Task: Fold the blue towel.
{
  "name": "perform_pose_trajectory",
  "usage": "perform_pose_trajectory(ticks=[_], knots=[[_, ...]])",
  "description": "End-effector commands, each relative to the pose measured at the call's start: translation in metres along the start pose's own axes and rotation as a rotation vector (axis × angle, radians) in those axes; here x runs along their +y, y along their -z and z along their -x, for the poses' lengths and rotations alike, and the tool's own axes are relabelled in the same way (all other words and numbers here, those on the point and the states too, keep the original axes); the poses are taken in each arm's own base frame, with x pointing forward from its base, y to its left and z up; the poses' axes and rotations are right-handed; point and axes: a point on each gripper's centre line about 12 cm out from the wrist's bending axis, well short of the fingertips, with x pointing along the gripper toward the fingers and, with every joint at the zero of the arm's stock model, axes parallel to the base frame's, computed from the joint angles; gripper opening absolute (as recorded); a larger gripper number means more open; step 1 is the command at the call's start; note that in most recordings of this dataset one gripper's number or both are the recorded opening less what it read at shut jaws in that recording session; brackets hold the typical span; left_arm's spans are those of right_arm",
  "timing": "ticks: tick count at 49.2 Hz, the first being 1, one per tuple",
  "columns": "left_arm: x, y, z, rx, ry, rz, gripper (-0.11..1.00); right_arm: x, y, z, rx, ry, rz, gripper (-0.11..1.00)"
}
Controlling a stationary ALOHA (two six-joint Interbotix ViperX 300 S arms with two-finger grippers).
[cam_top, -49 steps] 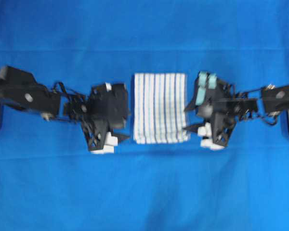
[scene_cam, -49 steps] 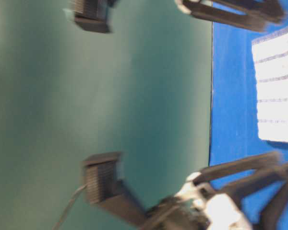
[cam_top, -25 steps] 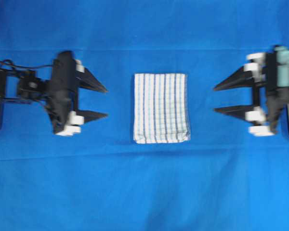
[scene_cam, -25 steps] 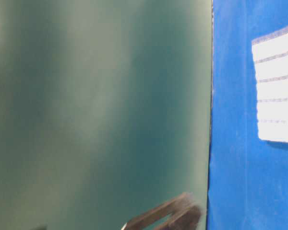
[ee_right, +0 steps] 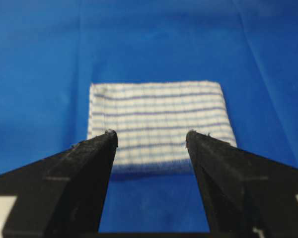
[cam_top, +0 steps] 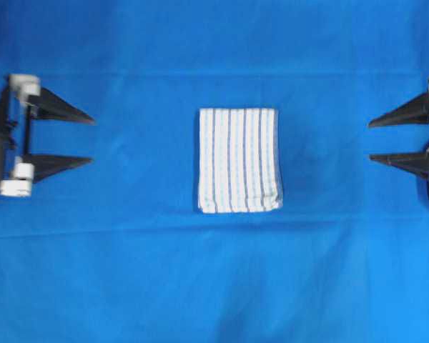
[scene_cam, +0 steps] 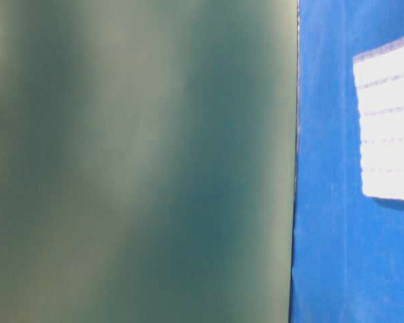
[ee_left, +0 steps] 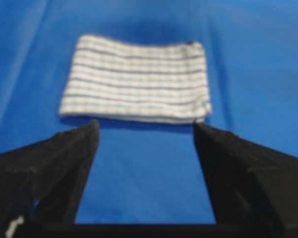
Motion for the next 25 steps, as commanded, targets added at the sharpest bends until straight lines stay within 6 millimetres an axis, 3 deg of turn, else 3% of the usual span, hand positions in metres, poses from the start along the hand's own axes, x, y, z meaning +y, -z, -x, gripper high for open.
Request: perform_pose_trajectory(ticks=[1,11,25], knots=[[0.002,0.000,0.013,-0.052,-0.007,-0.009,0.69,0.001,-0.001,0.001,-0.019,-0.007,0.008,0.63],[0.006,0.015,0.035,-0.097,-0.034,-0.012,0.69,0.003,0.012,0.002,-0.055,-0.034,0.013,0.62],[0.008,0.021,0.040,-0.080,-0.045,-0.013,0.69,0.001,0.021,0.001,-0.085,-0.032,-0.022,0.60]])
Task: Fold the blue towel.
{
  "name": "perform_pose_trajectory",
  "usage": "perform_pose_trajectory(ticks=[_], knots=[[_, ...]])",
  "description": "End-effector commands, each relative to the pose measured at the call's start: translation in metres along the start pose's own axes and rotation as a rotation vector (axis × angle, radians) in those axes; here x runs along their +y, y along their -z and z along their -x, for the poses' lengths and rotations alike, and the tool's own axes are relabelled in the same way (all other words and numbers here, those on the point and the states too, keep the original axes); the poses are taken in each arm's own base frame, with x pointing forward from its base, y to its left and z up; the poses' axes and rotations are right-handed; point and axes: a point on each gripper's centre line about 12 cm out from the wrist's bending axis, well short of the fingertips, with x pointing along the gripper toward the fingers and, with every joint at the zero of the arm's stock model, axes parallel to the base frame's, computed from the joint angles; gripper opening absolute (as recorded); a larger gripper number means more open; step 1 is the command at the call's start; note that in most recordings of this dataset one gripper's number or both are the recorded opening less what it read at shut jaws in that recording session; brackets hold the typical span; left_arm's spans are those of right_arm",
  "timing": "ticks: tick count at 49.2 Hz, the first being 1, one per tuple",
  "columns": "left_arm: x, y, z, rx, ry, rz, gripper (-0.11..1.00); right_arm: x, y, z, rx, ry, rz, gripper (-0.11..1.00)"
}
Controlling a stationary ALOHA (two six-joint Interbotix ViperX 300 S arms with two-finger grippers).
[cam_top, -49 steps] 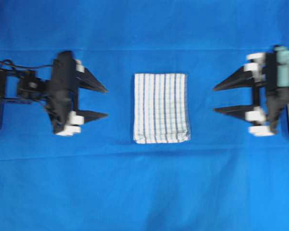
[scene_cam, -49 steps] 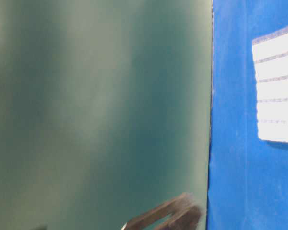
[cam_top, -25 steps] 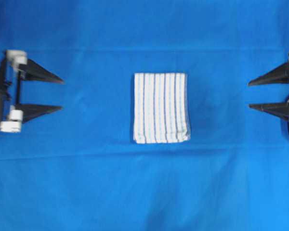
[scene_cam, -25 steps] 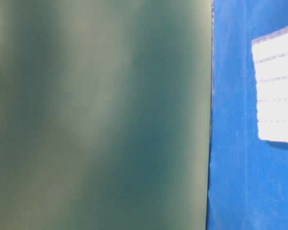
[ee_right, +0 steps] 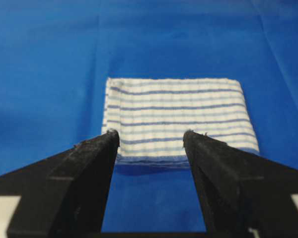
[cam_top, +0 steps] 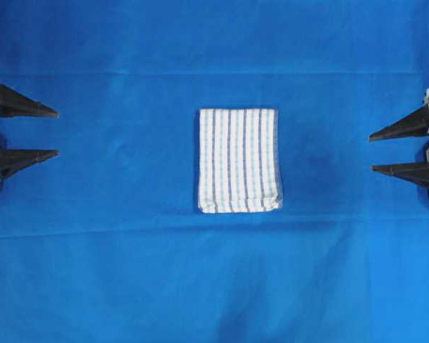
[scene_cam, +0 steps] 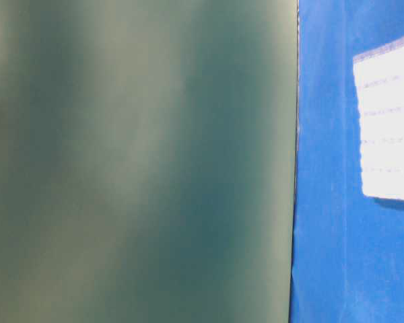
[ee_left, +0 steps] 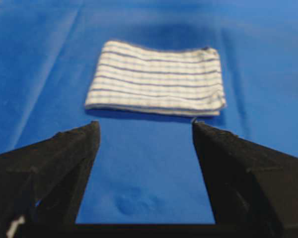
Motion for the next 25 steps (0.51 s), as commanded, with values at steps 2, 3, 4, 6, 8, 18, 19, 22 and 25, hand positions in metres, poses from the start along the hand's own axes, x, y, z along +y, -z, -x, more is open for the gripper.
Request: perform_pose_trajectory(ticks=[2,3,4,6,8,18,19,22,25], knots=[[0.0007,-0.0028,-0.0013,0.002,-0.004,-0.004,0.69,-0.0027,-0.0051,-0.0014,-0.014,0.016,-0.013,0.60],[0.0006,-0.0026,-0.0013,0.003,-0.004,-0.004,0.69,-0.0033,-0.0049,-0.0014,-0.012,0.019,-0.013,0.60],[0.0006,-0.0026,-0.0011,0.003,-0.004,-0.004,0.69,-0.0038,-0.0049,-0.0014,-0.012,0.022,-0.014,0.60],[0.0006,-0.0022,-0.0013,0.006,-0.004,-0.004,0.69,-0.0042,-0.0051,-0.0014,-0.014,0.024,-0.015,0.60],[0.0004,-0.0026,-0.0011,0.003,-0.002,-0.004,0.69,-0.0045,-0.0051,-0.0014,-0.014,0.026,-0.015,0.60],[0.0006,-0.0023,-0.0011,0.006,-0.004,-0.004,0.69,-0.0056,-0.0041,-0.0016,-0.010,0.033,-0.017,0.60],[0.0006,-0.0021,-0.0011,0.008,-0.004,-0.004,0.69,-0.0058,-0.0048,-0.0015,-0.011,0.034,-0.017,0.60],[0.0006,-0.0021,-0.0011,0.008,-0.004,-0.004,0.69,-0.0063,-0.0042,-0.0015,-0.010,0.037,-0.019,0.60],[0.0006,-0.0021,-0.0011,0.008,-0.004,-0.004,0.69,-0.0068,-0.0042,-0.0015,-0.010,0.040,-0.018,0.60]])
